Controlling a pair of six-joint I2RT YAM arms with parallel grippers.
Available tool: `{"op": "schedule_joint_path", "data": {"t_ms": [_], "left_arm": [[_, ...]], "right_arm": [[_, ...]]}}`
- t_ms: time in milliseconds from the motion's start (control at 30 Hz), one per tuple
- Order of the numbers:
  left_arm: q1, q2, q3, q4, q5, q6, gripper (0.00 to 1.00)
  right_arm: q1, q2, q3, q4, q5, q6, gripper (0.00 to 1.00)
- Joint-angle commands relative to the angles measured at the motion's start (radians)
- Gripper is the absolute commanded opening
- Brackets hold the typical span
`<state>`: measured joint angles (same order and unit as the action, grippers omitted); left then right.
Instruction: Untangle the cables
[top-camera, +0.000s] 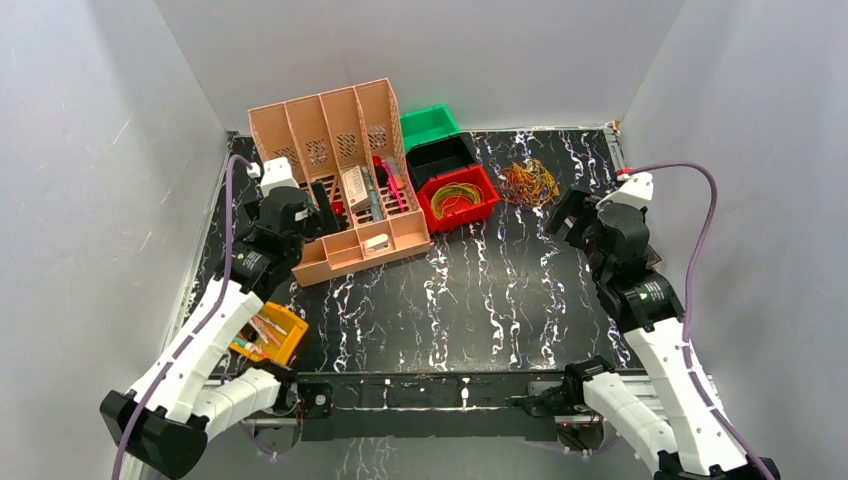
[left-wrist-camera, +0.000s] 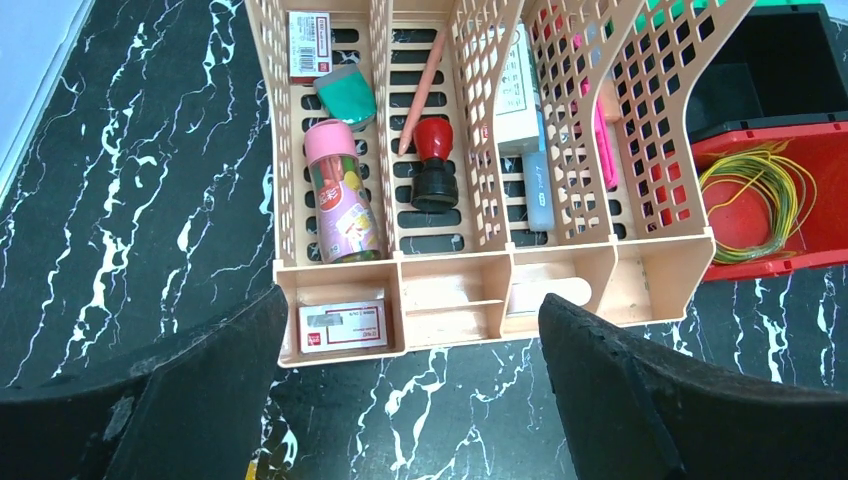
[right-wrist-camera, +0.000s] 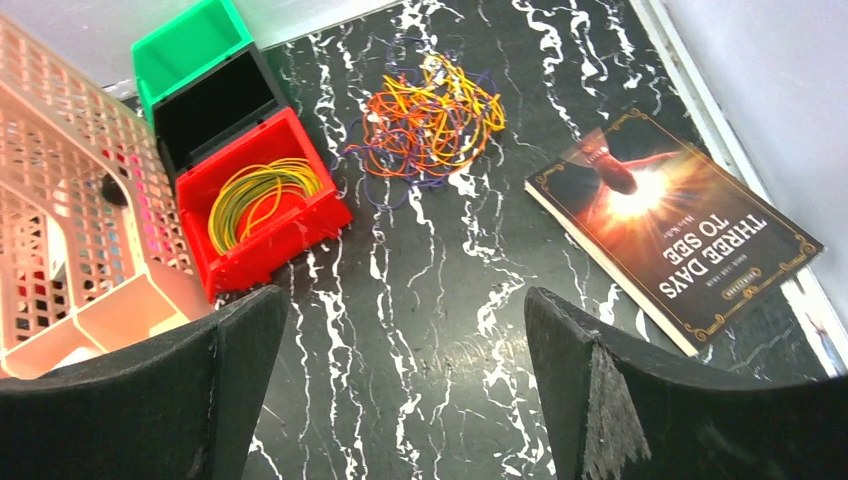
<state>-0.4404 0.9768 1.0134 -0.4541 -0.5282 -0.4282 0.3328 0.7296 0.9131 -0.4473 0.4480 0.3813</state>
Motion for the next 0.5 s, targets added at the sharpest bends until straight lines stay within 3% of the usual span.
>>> {"op": "schedule_joint_path", "data": {"t_ms": [0,267,467], "left_arm": [[0.018,0.020,0.054,-0.021,0.046,0.041,0.97],[0.029,0.047,0.043,0.018,0.071,0.117,0.98],[0.031,0.057,0.022,0.128,0.084,0.233,0.98]], "right_arm": [[-0.033,0.016,0.064,0.067,-0.128,-0.029,0.97],[-0.055,0.050,0.078,0.075,-0.167,0.004,0.98],[-0.060,0.197,0.162,0.005,-0.192,-0.001,0.98]]}}
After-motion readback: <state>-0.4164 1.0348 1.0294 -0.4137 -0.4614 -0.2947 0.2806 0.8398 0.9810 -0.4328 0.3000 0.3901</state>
